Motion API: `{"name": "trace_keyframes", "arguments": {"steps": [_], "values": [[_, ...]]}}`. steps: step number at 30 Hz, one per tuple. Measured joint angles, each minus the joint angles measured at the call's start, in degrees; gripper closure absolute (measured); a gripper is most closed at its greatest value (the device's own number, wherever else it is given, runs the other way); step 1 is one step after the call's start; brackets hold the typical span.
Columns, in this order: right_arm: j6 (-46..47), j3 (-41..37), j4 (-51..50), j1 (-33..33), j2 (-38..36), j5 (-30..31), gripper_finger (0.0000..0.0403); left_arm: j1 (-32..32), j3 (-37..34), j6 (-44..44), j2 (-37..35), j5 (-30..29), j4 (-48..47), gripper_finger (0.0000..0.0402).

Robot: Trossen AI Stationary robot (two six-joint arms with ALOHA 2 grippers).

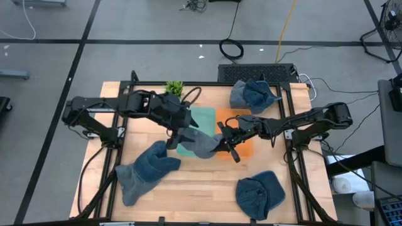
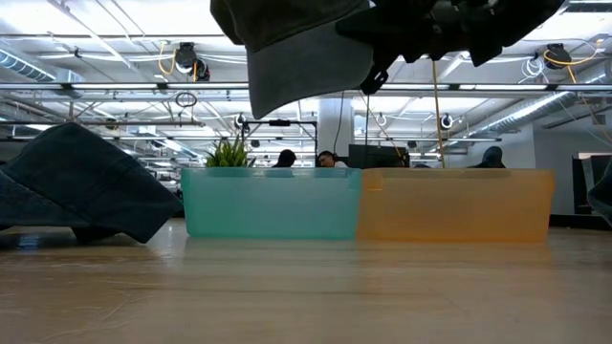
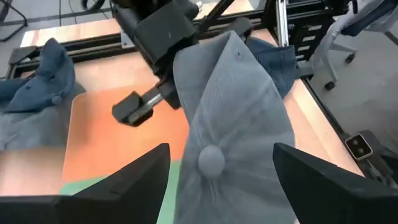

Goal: Pick & Place hat
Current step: Put the middle left gray cap into the green bin

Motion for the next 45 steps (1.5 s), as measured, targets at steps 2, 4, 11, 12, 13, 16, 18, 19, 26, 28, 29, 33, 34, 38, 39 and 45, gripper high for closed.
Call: {"name": "trace_keyframes", "arguments": {"steps": [2,4,11,12,13,16,18,19,26,28,29,33,34,38,39,45], "values": [[-0.15,0.0,0.14,0.0,0.0,-0.03,0.0403,-0.22,0.02,-0.34,0.91,0.0,-0.81,0.0116],[-0.2,0.0,0.24,-0.01,-0.02,-0.02,0.0403,-0.27,0.0,-0.43,1.71,0.01,-0.74,0.0116],[-0.47,0.0,0.07,0.0,-0.02,-0.01,0.0403,-0.19,0.0,-1.93,1.83,0.03,-0.76,0.0133],[-0.6,0.0,0.07,-0.01,-0.02,-0.02,0.0403,-0.15,0.0,-2.39,1.84,0.02,-0.81,0.014],[-0.79,0.0,0.09,-0.01,-0.02,-0.01,0.0403,-0.04,0.0,-2.91,1.84,0.02,-0.76,0.0149],[-1.25,-0.02,0.13,-0.02,-0.04,-0.02,0.0403,0.17,0.0,-3.31,1.81,0.18,-0.77,0.018],[-1.25,-0.02,0.13,-0.01,-0.04,-0.02,0.0403,0.17,0.0,-3.4,1.81,0.35,-0.79,0.0203],[-1.25,-0.02,0.13,-0.02,-0.04,-0.02,0.0403,0.17,0.0,-3.27,1.81,0.46,-0.77,0.0215],[-1.27,-0.04,0.13,0.0,-0.04,-0.03,0.0403,0.17,0.0,-3.03,1.81,0.5,-0.49,0.0289],[-1.27,-0.04,0.11,0.0,-0.04,-0.03,0.0403,0.17,0.0,-3.01,1.81,0.54,-0.51,0.0306],[-1.27,-0.04,0.11,0.0,-0.04,-0.01,0.0403,0.17,0.0,-3.01,1.81,0.58,-0.47,0.0316],[-1.49,-0.04,0.13,-0.01,-0.04,0.07,0.0403,0.22,0.0,-3.05,1.81,2.51,1.26,0.0362],[-1.49,-0.04,0.13,0.0,-0.04,0.09,0.0403,0.31,0.0,-3.02,1.81,3.7,1.81,0.0375],[-1.99,-0.07,0.13,-0.02,-0.07,0.19,0.0401,0.28,0.0,-2.02,1.79,5.2,2.25,0.0381],[-2.2,-0.07,0.13,-0.02,-0.07,0.23,0.0399,0.28,0.0,-1.7,1.79,5.03,2.21,0.0381],[-2.05,-0.07,-0.24,-0.06,-0.15,2.91,0.0355,1.25,0.0,-1.24,1.65,4.87,2.17,0.0381]]}}
